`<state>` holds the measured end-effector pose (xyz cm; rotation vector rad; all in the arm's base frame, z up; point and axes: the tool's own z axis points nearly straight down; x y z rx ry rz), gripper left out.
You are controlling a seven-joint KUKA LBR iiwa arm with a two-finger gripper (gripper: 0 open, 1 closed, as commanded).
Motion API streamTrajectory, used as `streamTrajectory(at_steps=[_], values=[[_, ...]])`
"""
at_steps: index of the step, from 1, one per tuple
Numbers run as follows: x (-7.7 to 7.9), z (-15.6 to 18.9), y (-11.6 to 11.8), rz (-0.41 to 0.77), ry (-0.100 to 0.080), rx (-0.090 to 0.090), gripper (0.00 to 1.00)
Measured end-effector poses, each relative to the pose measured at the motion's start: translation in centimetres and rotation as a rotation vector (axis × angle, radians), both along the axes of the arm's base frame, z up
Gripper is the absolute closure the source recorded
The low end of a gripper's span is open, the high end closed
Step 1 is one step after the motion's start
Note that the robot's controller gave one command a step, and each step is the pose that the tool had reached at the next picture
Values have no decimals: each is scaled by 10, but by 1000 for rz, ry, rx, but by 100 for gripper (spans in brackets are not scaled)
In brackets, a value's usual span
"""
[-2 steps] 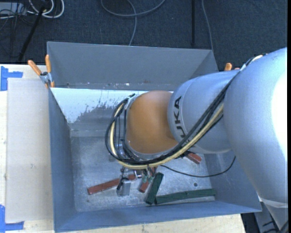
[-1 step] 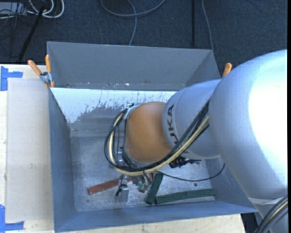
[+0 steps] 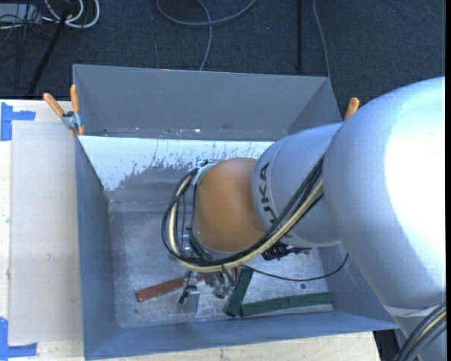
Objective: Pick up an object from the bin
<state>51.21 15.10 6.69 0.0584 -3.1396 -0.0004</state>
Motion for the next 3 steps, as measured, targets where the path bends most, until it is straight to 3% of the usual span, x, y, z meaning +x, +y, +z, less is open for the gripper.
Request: streamTrajectory(at_steps=[1, 3], values=[[0, 1, 0, -2, -1, 1, 100], [4, 109, -1, -8, -6, 2, 100]])
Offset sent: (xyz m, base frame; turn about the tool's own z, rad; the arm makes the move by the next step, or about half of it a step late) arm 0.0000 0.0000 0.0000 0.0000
